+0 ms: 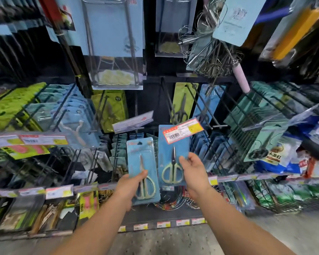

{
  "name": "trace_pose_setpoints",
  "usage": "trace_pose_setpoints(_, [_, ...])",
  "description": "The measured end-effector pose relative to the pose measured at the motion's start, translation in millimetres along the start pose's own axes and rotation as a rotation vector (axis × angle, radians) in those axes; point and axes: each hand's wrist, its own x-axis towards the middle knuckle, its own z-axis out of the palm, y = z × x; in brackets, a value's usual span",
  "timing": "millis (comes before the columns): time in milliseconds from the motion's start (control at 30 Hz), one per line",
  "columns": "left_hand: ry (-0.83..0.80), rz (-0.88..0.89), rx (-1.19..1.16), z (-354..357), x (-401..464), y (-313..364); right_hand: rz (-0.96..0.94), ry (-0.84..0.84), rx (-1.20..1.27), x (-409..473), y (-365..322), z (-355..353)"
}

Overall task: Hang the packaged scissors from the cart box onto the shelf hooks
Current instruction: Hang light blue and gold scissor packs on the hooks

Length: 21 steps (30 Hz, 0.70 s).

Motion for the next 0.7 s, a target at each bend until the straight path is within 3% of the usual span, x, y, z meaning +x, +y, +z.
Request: trace_pose_setpoints(700, [0.083, -0.072, -0.02, 7, -2, 2, -0.064, -0.017, -0.049, 55, -14, 6])
